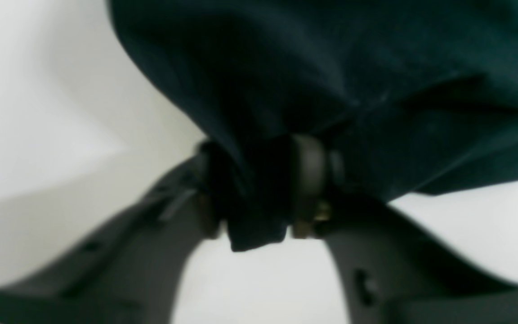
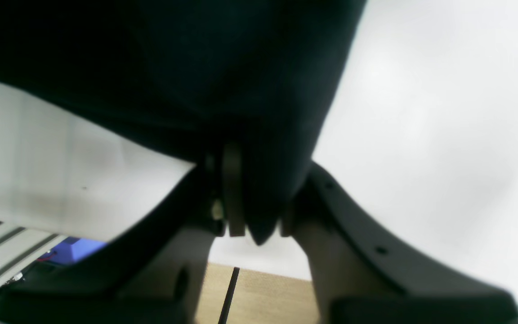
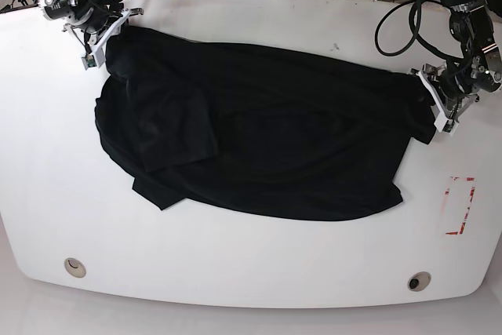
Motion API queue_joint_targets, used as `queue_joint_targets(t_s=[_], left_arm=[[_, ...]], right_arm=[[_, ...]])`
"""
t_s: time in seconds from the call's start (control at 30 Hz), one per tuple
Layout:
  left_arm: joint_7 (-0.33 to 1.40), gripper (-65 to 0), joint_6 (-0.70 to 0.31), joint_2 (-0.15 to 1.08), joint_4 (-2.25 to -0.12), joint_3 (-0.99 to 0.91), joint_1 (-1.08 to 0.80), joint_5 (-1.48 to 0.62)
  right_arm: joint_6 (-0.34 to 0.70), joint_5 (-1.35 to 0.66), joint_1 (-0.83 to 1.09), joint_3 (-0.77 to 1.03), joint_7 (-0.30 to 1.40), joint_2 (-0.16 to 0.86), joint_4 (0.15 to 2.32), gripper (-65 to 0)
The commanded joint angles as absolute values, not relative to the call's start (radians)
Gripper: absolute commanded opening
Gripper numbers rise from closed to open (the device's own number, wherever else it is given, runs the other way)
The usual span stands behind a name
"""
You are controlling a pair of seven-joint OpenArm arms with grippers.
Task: Fold the T-shirt properly
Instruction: 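Pull the shirt edge with both grippers to straighten it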
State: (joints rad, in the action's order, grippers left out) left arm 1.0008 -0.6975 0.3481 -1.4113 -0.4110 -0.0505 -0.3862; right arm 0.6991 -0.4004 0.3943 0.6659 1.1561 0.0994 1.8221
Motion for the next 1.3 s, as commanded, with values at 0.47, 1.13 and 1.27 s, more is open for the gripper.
queue_joint_targets(t_s=[0.47,1.13,1.27], left_arm=[[1.013,-54.9,-0.698,0.328,-1.563,-0.424,-0.137,-0.274],[1.015,-54.3,-0.698,0.329,-1.738,-0.582,-0.406,-0.275],[1.015,-54.2,-0.698,0.329,-1.739,-0.59,-0.406,-0.275]], right_arm=[[0.698,-0.404,0.429,0.662,1.173,0.114,1.836,-63.9],[0.698,-0.401,0.549,0.545,1.173,0.136,1.926,-63.4],[0.698,-0.401,0.549,0.545,1.173,0.137,1.928,-52.3]])
